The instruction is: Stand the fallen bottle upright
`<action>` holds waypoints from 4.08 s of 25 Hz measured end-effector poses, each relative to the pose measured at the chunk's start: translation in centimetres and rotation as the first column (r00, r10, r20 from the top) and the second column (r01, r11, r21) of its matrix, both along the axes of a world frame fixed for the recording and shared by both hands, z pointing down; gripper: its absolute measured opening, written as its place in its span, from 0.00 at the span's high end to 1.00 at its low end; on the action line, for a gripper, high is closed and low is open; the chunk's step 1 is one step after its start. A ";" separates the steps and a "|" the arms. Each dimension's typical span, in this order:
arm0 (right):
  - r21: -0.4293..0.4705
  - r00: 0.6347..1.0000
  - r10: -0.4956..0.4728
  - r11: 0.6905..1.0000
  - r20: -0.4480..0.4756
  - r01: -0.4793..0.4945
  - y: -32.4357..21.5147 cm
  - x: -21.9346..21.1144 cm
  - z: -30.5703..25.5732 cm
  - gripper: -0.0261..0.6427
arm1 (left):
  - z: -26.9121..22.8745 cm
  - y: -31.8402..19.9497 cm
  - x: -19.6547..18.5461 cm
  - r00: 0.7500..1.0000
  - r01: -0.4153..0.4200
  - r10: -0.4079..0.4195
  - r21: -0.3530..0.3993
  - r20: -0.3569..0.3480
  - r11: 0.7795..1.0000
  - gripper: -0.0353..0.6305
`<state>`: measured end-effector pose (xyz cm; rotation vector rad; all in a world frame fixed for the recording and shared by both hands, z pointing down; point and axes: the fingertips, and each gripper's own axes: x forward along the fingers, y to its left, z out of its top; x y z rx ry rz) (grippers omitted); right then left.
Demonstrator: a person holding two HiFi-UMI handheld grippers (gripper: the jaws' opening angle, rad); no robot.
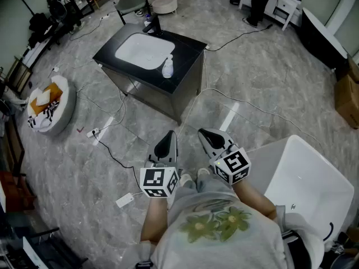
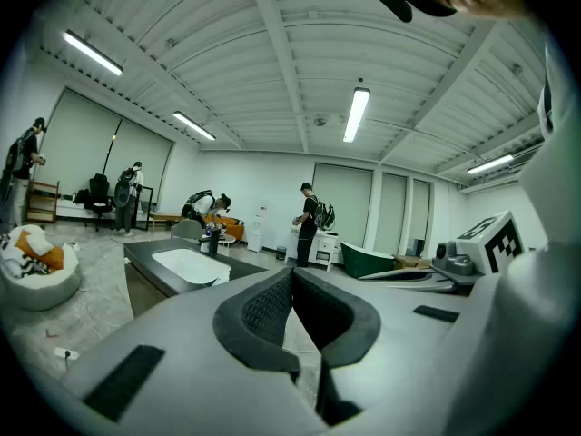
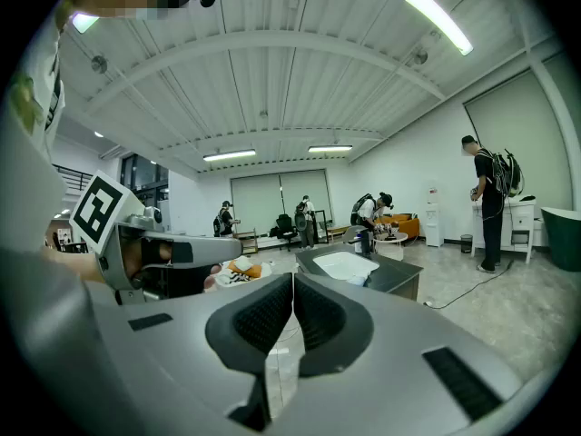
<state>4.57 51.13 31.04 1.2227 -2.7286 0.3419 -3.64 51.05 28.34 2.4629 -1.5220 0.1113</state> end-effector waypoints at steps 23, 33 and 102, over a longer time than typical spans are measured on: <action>0.096 0.989 -0.149 0.984 0.002 0.148 -3.8 4.0 1.5 0.90 | 3.8 -3.6 3.5 0.998 0.020 -0.017 -0.065 0.053 0.998 0.92; 0.055 0.988 -0.147 0.987 -0.045 0.150 -15.0 2.5 3.4 0.90 | 5.3 -15.7 1.3 0.999 0.032 -0.030 -0.073 0.040 0.997 0.92; -0.351 0.824 -0.519 0.833 -0.226 0.428 -68.1 -7.9 21.7 0.78 | 27.1 -62.4 -1.8 0.962 -0.160 0.268 -0.708 0.043 0.688 0.49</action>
